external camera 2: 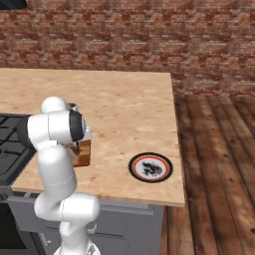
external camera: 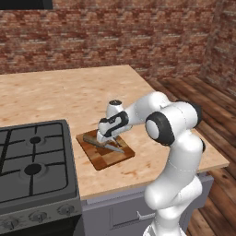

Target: Pick up the knife from the drawer and place it on the cutting board. Then place the meat from the plate to the cutting board.

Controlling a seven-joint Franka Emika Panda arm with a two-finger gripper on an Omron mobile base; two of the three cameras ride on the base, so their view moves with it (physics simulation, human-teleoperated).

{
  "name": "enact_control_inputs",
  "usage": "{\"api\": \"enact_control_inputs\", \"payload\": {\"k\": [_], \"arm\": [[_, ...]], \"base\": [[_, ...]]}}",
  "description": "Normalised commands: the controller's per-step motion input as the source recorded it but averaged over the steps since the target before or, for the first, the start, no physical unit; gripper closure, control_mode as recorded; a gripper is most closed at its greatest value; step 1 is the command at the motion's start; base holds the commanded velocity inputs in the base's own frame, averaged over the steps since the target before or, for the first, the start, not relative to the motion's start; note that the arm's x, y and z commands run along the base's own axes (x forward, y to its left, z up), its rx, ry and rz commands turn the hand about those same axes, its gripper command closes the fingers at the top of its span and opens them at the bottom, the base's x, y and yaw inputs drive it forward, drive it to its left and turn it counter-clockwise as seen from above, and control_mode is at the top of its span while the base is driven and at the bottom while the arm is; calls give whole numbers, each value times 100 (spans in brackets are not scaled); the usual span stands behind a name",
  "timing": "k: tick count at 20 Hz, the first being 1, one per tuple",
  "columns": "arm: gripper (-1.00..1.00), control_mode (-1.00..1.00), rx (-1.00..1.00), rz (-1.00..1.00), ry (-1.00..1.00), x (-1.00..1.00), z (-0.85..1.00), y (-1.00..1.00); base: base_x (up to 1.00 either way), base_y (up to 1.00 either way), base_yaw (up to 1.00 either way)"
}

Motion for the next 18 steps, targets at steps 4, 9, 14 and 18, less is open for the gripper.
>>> {"api": "enact_control_inputs", "payload": {"k": [4,9,14,18], "arm": [[100,-100,0,1,0,12,-37,11],[100,-100,0,0,0,0,-35,0],[100,-100,0,1,0,1,-36,0],[-100,-100,0,1,0,0,-32,0]], "base": [[0,0,0],[0,0,0],[0,0,0],[0,0,0]]}}
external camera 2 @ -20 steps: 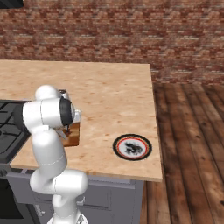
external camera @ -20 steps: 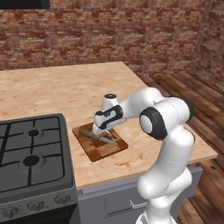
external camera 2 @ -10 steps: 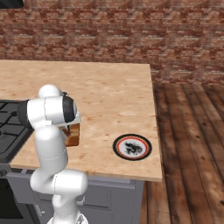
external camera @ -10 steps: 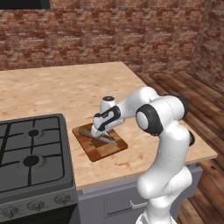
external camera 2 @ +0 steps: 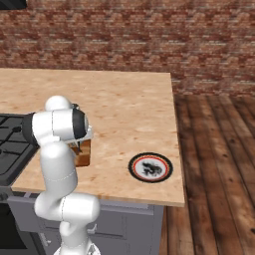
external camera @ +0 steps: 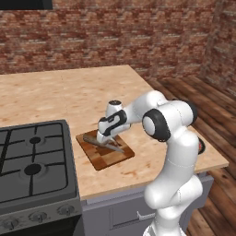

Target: Pick up the knife from the drawer and place it on the cutting board. Then place the meat from the plate to the cutting board.

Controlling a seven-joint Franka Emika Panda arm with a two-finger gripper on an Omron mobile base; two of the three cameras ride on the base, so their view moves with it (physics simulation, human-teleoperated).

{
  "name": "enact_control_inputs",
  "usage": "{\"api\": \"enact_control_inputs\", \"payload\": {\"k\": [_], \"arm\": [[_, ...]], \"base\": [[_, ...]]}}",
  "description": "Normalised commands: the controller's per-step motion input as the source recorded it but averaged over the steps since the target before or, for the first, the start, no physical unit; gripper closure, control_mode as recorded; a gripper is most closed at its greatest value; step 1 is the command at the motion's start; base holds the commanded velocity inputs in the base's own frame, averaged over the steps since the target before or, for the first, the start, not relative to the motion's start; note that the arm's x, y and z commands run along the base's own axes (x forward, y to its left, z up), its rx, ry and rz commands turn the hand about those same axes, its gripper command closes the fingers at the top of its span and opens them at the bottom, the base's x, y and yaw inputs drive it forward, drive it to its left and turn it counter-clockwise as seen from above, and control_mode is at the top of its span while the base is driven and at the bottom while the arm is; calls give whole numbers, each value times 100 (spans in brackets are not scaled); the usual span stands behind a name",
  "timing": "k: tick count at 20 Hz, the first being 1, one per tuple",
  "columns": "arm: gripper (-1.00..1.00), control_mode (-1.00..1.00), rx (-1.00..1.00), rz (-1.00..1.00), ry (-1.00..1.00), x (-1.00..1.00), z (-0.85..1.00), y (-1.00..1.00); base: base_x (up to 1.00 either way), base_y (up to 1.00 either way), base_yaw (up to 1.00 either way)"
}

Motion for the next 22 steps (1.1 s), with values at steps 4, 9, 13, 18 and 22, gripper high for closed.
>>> {"api": "enact_control_inputs", "payload": {"k": [4,9,13,18,22], "arm": [[-100,-100,0,2,0,0,-11,0],[-100,-100,0,3,0,0,0,0],[-100,-100,0,2,0,0,0,0],[-100,-100,0,1,0,-6,20,0],[-100,-100,-1,0,0,-12,64,0]], "base": [[0,0,0],[0,0,0],[0,0,0],[0,0,0],[0,0,0]]}}
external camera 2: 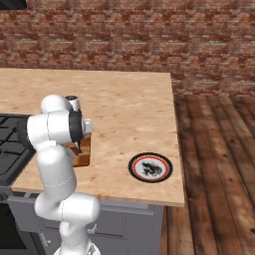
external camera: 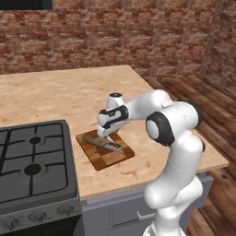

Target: Pick up the knife from the drawer and place it on the cutting board. Then place the meat from the plate to the cutting board.

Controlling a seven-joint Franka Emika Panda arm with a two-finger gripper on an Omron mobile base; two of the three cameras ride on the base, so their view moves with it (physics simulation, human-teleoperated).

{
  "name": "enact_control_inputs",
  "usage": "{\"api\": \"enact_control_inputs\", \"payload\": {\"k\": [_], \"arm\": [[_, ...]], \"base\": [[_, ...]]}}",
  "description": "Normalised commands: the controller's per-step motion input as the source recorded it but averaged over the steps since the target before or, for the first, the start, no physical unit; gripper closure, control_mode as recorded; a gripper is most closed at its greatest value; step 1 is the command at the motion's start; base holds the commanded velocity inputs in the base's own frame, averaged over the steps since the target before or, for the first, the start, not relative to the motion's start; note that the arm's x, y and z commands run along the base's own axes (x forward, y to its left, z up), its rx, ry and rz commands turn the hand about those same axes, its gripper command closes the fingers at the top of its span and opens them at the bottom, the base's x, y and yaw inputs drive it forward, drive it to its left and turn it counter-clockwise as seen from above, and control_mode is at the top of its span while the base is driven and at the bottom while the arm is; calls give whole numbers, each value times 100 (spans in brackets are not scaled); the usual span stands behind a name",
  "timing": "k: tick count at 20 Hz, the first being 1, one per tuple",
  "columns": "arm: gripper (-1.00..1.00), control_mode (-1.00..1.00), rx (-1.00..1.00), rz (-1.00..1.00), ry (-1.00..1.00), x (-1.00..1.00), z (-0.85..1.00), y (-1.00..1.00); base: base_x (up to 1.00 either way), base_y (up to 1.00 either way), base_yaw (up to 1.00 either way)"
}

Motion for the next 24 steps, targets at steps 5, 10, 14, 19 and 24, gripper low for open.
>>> {"api": "enact_control_inputs", "payload": {"k": [5,10,14,19,24], "arm": [[-100,-100,0,0,0,-31,84,-1],[-100,-100,0,0,-2,-65,77,-34],[-100,-100,0,-6,-6,-81,69,-56],[-100,-100,0,-25,-11,-90,55,-54],[-100,-100,0,-34,-18,-89,58,-40]], "base": [[0,0,0],[0,0,0],[0,0,0],[0,0,0],[0,0,0]]}}
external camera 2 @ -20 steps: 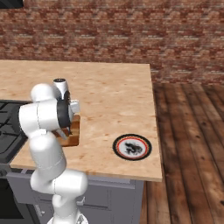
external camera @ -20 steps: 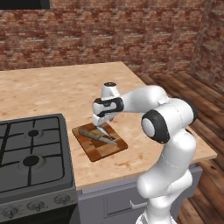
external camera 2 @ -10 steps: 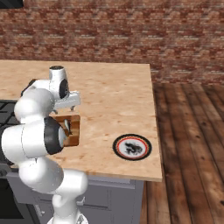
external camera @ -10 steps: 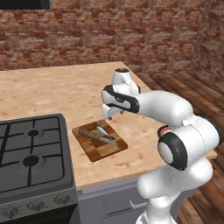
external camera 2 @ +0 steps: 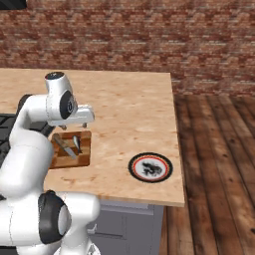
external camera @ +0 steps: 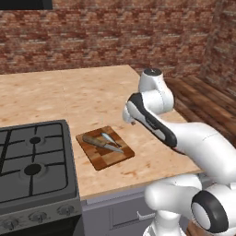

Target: Pick up the knife from the drawer and place it on the cutting board. Then place the meat from the plate to the cutting board.

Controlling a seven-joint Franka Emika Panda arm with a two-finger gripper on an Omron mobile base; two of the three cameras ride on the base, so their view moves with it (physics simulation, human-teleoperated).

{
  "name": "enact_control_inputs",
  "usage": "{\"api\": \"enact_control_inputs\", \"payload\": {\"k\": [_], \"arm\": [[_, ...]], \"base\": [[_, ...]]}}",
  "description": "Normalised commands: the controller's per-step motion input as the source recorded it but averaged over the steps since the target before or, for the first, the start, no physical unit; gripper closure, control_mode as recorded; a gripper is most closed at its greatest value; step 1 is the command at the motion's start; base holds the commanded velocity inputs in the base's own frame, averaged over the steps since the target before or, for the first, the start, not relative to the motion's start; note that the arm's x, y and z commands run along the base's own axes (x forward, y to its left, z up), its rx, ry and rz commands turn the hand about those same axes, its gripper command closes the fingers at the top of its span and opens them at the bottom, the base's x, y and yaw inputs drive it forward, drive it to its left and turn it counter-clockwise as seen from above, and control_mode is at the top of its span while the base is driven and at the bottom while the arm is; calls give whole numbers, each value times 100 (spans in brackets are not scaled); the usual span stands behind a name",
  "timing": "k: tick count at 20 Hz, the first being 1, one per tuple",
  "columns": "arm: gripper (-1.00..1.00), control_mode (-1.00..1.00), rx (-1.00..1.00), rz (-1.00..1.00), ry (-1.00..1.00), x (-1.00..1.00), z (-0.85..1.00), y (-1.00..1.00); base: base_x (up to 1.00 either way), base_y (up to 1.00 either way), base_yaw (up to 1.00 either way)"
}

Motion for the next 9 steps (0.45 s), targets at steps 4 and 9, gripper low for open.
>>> {"api": "enact_control_inputs", "payload": {"k": [4,9], "arm": [[-100,-100,0,-33,-25,-99,63,-30],[-100,-100,0,-33,-20,-98,72,-23]], "base": [[0,0,0],[0,0,0]]}}
